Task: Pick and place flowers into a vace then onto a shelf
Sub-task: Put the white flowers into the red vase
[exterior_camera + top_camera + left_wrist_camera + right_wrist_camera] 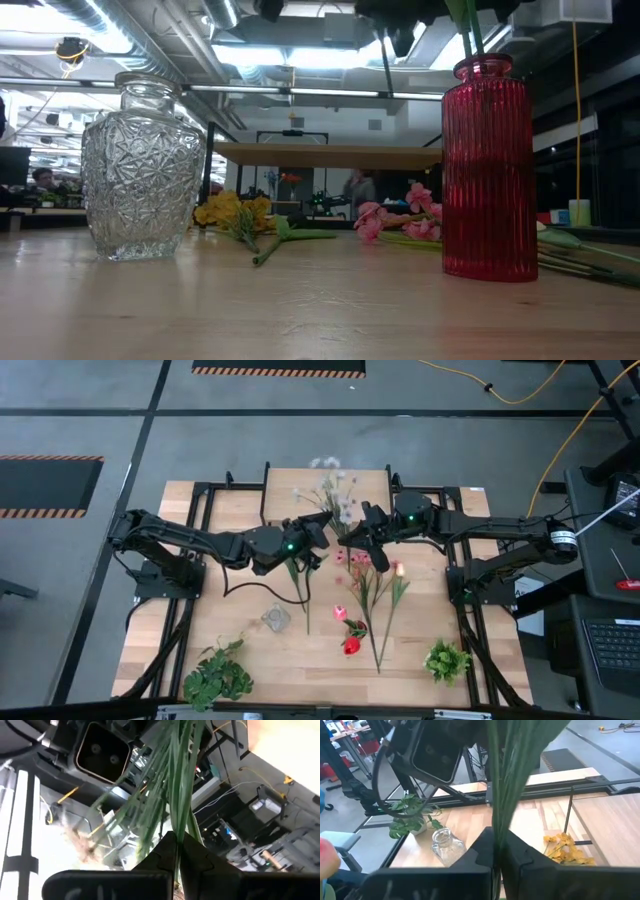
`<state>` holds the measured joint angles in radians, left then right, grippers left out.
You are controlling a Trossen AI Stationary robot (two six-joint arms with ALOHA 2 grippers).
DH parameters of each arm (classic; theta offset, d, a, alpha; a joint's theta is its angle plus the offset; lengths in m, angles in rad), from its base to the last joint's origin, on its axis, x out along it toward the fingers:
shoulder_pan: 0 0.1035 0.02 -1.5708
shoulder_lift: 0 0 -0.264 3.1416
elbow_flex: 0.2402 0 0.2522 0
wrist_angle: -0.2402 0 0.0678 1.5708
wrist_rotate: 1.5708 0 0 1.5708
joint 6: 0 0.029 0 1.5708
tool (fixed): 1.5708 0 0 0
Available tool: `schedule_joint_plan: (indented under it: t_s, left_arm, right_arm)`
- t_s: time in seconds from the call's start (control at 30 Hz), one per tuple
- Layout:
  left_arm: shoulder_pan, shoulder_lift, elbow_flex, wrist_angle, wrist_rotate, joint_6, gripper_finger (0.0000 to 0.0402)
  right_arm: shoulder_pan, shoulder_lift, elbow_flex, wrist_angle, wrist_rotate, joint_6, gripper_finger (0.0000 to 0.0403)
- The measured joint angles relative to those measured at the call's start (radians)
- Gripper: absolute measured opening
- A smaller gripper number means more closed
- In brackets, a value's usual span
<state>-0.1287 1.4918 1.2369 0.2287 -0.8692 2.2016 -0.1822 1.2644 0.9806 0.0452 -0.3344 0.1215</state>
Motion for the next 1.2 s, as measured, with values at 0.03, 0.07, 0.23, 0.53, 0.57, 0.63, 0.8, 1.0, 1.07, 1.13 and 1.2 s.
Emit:
schedule_joint_plan:
  t_s: [0.03, 0.07, 0.23, 0.53, 0.57, 0.63, 0.8, 1.0, 1.07, 1.13, 1.2]
  left_arm:
    - [0.000, 0.000, 0.000, 0.000, 0.000, -0.024, 0.0005]
    - [0.000, 0.000, 0.000, -0.003, 0.001, -0.050, 0.0007]
    - [0.000, -0.011, 0.000, -0.065, 0.044, -0.204, 0.0033]
    - [0.000, -0.068, 0.000, -0.144, 0.059, -0.401, 0.0084]
    - [0.000, -0.074, 0.000, -0.167, 0.049, -0.422, 0.0087]
    - [0.000, -0.085, 0.000, -0.206, 0.033, -0.467, 0.0093]
    - [0.000, -0.115, 0.000, -0.314, 0.022, -0.630, 0.0099]
    - [-0.008, -0.154, 0.000, -0.426, 0.045, -0.911, 0.0073]
    - [-0.015, -0.174, 0.000, -0.486, 0.093, -0.999, 0.0052]
    - [-0.022, -0.191, 0.000, -0.536, 0.149, -1.093, 0.0026]
    - [-0.028, -0.210, -0.004, -0.587, 0.168, -1.191, 0.0007]
  right_arm:
    - [0.000, 0.000, 0.000, -0.001, 0.000, 0.000, 0.0013]
    - [0.000, 0.000, 0.000, -0.003, 0.000, 0.000, 0.0013]
    - [0.001, 0.000, -0.002, -0.018, -0.001, -0.011, 0.0006]
    - [-0.025, -0.030, -0.002, -0.048, 0.000, -0.026, 0.0004]
    - [-0.028, -0.041, -0.002, -0.056, 0.000, -0.028, 0.0004]
    - [-0.038, -0.061, -0.001, -0.072, 0.000, -0.037, 0.0003]
    - [-0.063, -0.089, -0.001, -0.108, 0.001, -0.059, 0.0002]
    - [-0.096, -0.110, 0.000, -0.151, 0.083, -0.131, 0.0002]
    - [-0.107, -0.115, 0.000, -0.151, 0.091, -0.153, 0.0002]
    - [-0.108, -0.121, 0.000, -0.146, 0.092, -0.161, 0.0002]
    - [-0.106, -0.127, 0.000, -0.151, 0.089, -0.180, 0.0002]
